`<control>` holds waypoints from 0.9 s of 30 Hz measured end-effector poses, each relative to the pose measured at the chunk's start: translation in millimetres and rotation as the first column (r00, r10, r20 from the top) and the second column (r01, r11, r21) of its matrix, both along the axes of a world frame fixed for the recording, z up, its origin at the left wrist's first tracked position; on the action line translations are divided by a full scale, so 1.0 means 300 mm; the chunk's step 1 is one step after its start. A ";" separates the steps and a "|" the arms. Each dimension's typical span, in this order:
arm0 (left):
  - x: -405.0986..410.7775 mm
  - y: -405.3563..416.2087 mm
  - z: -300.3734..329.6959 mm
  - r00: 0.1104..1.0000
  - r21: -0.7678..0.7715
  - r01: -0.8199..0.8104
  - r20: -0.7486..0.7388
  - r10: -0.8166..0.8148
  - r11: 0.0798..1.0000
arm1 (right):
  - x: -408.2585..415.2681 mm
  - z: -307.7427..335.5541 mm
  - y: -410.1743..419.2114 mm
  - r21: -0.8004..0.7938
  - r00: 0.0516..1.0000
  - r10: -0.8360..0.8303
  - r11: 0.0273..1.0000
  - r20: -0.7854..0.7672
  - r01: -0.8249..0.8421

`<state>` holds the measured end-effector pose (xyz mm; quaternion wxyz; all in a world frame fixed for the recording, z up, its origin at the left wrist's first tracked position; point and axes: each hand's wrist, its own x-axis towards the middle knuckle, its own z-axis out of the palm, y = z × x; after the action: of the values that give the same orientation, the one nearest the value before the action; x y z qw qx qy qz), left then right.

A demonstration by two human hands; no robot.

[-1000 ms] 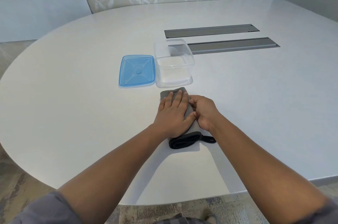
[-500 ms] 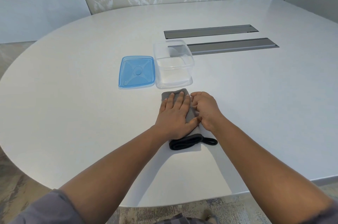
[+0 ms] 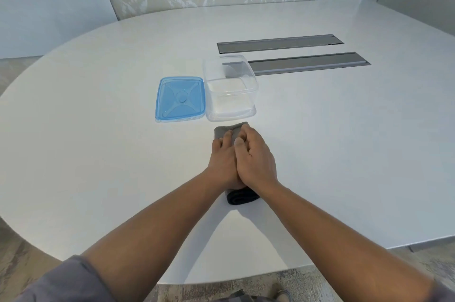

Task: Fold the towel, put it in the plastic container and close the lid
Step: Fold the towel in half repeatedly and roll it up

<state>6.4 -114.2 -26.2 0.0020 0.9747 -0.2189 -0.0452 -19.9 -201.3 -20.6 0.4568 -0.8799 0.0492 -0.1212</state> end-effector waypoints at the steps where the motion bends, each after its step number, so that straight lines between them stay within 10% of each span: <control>1: 0.007 0.000 0.005 1.000 -0.003 0.012 0.009 -0.012 1.000 | -0.004 -0.002 -0.007 0.071 1.000 0.003 0.997 -0.013 -0.003; 6: 0.073 0.015 0.033 1.000 -0.149 0.015 0.013 -0.013 0.989 | -0.001 -0.028 -0.025 0.114 0.999 0.053 0.992 -0.011 -0.052; 17: 0.119 0.067 -0.089 0.985 -0.507 -0.160 -0.023 0.172 0.847 | 0.024 -0.067 -0.099 -0.377 0.947 0.176 0.886 -0.268 -0.271; 22: 0.056 0.043 -0.015 0.848 -0.822 -0.489 -0.371 0.378 0.293 | 0.027 -0.068 -0.098 -0.406 0.948 0.160 0.875 -0.276 -0.266; 27: 0.039 0.035 0.048 0.688 -0.732 -0.670 -0.674 0.267 -0.121 | 0.029 -0.068 -0.099 -0.347 0.955 0.160 0.906 -0.248 -0.242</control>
<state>18.1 -103.7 -11.7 0.6893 0.6999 0.1838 -0.0351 -11.3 -231.0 -41.1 0.2828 -0.9589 -0.0176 0.0150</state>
